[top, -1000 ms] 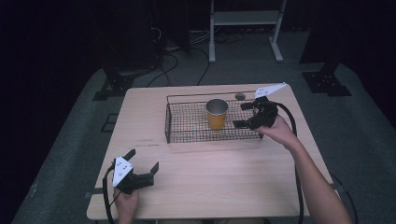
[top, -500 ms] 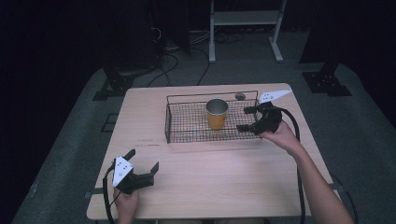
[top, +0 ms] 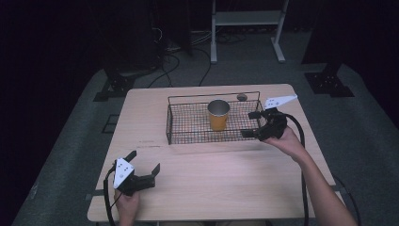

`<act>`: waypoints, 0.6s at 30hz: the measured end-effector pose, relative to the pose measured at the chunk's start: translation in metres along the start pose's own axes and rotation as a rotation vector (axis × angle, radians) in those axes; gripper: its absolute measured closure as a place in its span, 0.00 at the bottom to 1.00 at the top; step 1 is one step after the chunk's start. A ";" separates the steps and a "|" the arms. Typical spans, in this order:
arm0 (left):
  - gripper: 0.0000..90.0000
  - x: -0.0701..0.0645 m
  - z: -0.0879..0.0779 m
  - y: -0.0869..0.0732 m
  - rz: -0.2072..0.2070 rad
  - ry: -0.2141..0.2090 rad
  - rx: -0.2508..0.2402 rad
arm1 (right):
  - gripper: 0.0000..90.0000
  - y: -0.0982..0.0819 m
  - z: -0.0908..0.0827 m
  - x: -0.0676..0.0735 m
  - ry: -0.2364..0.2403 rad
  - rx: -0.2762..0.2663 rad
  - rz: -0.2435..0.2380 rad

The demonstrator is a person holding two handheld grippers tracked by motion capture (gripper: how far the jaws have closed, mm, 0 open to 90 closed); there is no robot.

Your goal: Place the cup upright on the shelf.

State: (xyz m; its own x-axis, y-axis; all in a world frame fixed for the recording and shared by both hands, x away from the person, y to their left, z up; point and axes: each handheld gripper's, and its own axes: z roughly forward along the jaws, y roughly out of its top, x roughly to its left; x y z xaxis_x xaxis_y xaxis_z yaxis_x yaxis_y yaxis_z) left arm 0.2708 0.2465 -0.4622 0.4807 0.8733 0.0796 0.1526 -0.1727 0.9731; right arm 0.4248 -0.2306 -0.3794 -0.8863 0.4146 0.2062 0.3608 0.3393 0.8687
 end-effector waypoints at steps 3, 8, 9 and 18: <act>0.00 0.000 0.000 0.000 -0.001 0.001 0.000 | 0.00 -0.002 -0.002 0.000 0.002 -0.002 0.003; 0.00 0.000 0.000 0.000 -0.002 0.000 0.000 | 0.00 -0.008 -0.004 0.002 -0.002 -0.007 0.009; 0.00 0.000 0.000 0.000 -0.002 0.000 0.000 | 0.00 -0.009 -0.004 0.002 -0.001 -0.007 0.010; 0.00 0.000 0.000 0.000 -0.003 -0.001 -0.001 | 0.00 -0.017 -0.008 0.005 0.001 -0.011 0.012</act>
State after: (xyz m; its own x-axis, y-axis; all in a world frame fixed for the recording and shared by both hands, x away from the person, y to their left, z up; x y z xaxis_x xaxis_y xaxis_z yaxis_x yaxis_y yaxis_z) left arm 0.2707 0.2467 -0.4623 0.4813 0.8732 0.0763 0.1533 -0.1696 0.9735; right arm 0.4123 -0.2408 -0.3897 -0.8821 0.4181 0.2172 0.3686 0.3252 0.8708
